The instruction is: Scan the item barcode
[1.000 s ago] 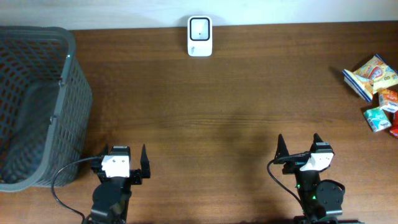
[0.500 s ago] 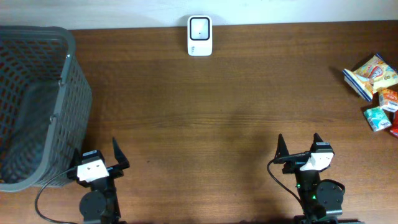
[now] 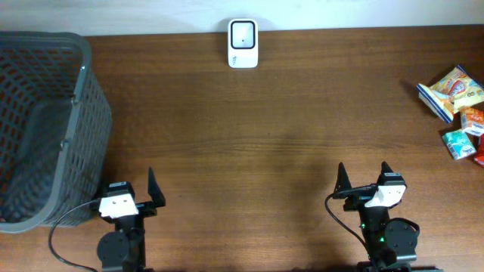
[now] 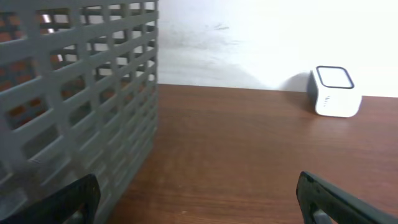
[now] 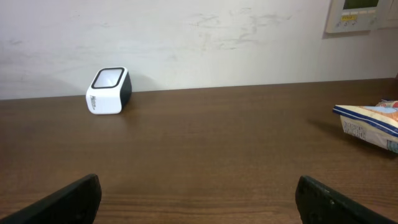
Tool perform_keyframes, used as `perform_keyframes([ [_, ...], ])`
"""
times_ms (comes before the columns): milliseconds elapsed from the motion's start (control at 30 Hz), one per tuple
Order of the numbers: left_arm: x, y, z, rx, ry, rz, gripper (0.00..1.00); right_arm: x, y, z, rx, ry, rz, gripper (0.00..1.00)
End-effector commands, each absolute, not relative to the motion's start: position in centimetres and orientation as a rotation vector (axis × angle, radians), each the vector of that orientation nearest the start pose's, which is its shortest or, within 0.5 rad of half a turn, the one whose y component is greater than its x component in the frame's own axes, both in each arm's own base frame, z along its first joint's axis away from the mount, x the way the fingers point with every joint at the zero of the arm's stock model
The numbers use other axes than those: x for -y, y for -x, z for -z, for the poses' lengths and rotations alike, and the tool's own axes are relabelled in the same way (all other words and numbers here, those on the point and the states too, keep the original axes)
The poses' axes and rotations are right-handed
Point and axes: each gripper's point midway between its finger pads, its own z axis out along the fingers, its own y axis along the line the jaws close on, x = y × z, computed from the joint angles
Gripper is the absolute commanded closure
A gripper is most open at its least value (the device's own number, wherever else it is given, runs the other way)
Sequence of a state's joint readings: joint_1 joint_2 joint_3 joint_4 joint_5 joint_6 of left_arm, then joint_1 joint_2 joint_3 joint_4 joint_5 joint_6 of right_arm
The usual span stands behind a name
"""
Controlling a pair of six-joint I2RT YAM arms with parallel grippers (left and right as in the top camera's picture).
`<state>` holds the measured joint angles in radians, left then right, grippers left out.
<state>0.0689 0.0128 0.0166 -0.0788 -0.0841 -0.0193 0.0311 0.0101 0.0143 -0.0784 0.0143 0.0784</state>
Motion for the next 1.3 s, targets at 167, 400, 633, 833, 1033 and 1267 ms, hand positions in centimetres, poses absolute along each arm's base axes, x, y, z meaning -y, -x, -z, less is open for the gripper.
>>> perform_keyframes([
  [167, -1.88, -24.51, -15.83, -1.64, 0.086, -0.08, 0.01, -0.36, -24.6, -15.54, -1.65, -0.056, -0.066, 0.02],
  [400, -1.88, -24.51, -15.82, -1.641, 0.086, -0.08, 0.01, -0.36, -24.59, -15.55, -1.649, -0.055, -0.066, 0.02],
  [633, -1.88, -24.51, -15.82, -1.641, 0.086, -0.08, 0.01, -0.36, -24.6, -15.54, -1.65, -0.056, -0.066, 0.02],
  [833, -1.88, -24.51, -15.83, -1.64, 0.086, -0.08, 0.01, -0.1, -24.59, -15.54, -1.649, 0.078, 0.081, 0.02],
  [1033, -1.88, -24.51, -15.82, -1.641, 0.086, -0.08, 0.01, -0.23, -24.59, -15.52, -1.65, 0.076, 0.067, 0.02],
  [1267, -1.88, -24.51, -15.83, -1.64, 0.086, -0.08, 0.01, -0.3, -24.6, -15.53, -1.65, 0.067, 0.053, 0.02],
])
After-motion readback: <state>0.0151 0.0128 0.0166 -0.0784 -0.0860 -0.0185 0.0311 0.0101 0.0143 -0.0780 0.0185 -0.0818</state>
